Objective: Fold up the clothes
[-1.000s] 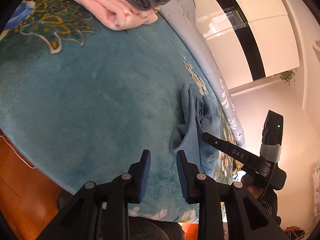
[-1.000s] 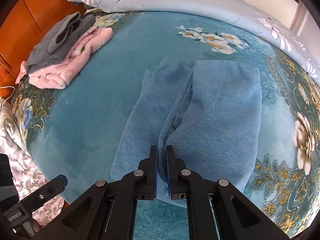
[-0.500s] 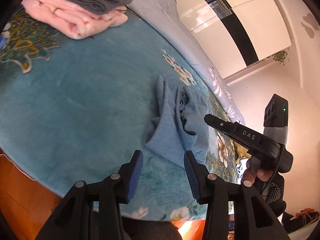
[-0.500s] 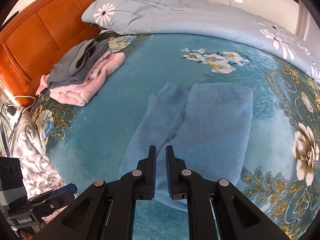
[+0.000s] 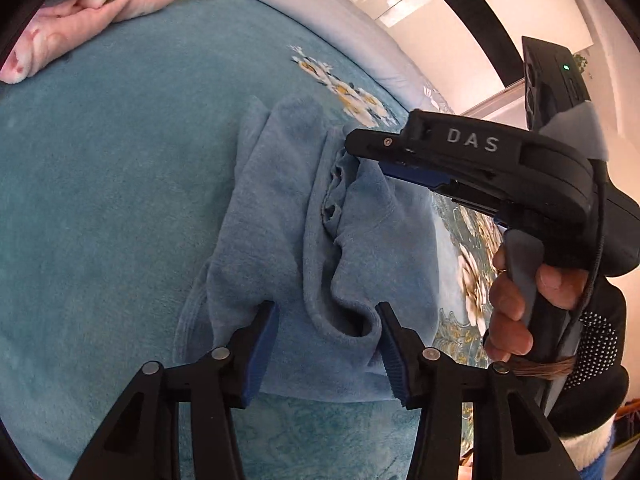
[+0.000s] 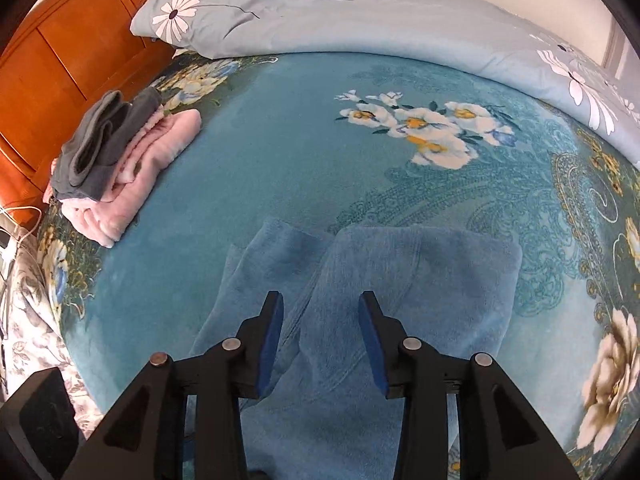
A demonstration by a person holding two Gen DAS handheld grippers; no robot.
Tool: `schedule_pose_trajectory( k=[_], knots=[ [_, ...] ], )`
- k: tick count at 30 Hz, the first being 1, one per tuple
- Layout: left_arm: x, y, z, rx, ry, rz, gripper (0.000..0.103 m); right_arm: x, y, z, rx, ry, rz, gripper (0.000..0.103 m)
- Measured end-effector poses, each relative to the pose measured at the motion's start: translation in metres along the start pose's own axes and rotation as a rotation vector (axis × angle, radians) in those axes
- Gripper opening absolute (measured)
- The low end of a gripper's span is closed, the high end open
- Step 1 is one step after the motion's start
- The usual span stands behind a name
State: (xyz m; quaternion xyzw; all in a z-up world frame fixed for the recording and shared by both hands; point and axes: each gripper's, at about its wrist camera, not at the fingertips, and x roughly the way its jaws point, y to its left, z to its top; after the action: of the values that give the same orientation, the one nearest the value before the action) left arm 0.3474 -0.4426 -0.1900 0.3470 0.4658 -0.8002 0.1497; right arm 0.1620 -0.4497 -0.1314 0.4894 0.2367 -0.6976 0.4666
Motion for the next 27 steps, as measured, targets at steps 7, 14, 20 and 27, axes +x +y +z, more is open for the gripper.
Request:
schedule_pose_trajectory(
  k=[7,14,20,27],
  knots=[
    [0.002,-0.007,0.002,0.029,-0.040,0.007,0.032,0.007,-0.011,-0.003,0.023,-0.003,-0.041,0.008],
    [-0.012,0.005,0.005,-0.022,-0.070,-0.124,0.008,-0.018,-0.020,0.003,0.108,-0.057,0.056,0.006],
    [-0.040,0.026,0.004,-0.051,-0.111,-0.153,0.008,-0.029,0.015,0.012,0.057,-0.077,0.112,0.006],
    [-0.024,0.064,0.000,-0.165,-0.056,-0.130,0.008,0.018,0.049,0.008,0.007,0.026,0.057,0.007]
  ],
)
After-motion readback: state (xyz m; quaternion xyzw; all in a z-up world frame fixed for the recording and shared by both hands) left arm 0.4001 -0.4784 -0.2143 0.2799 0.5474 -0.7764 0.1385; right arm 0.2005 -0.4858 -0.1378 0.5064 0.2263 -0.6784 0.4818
